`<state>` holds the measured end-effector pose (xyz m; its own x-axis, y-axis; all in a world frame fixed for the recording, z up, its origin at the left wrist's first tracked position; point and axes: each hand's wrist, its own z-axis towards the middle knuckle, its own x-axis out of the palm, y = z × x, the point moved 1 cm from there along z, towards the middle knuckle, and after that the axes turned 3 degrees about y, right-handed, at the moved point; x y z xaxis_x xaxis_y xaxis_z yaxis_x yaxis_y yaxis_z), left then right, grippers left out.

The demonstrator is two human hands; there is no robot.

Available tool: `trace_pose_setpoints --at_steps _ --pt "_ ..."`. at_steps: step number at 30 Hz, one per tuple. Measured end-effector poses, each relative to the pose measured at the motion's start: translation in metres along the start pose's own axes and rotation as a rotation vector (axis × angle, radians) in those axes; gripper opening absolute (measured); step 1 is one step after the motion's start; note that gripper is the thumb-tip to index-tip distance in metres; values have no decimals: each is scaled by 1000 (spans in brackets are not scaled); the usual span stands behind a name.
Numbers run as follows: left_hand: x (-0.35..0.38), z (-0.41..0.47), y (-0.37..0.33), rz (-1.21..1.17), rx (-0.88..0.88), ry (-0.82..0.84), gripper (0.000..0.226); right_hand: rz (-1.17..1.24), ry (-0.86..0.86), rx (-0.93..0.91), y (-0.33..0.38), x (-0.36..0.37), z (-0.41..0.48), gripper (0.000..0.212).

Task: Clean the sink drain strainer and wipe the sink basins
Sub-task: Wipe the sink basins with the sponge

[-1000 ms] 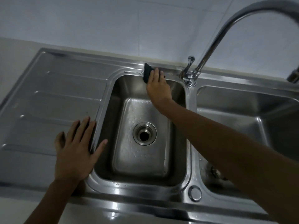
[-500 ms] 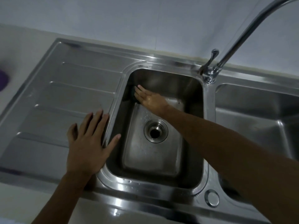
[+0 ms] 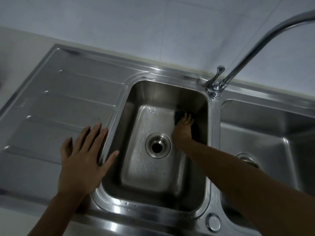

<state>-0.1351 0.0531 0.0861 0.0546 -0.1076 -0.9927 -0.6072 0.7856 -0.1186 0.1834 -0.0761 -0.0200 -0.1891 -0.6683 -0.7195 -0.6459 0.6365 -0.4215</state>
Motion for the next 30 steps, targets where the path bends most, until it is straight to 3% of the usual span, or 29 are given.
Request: trace_pose_setpoints --at_steps 7,14,18,21,25,30 --pt "4 0 2 -11 10 -27 82 -81 202 -119 19 13 -74 52" --pt "8 2 2 1 3 -68 82 144 430 -568 41 37 -162 33" --pt "13 1 6 21 10 -115 80 230 306 -740 65 23 -171 27" --pt "17 0 8 31 21 -130 80 280 172 -827 96 19 -176 34" --pt "15 0 6 24 8 -117 79 97 41 -805 122 14 -159 50" --pt "10 2 6 12 14 -84 81 -42 82 -536 67 8 -121 52"
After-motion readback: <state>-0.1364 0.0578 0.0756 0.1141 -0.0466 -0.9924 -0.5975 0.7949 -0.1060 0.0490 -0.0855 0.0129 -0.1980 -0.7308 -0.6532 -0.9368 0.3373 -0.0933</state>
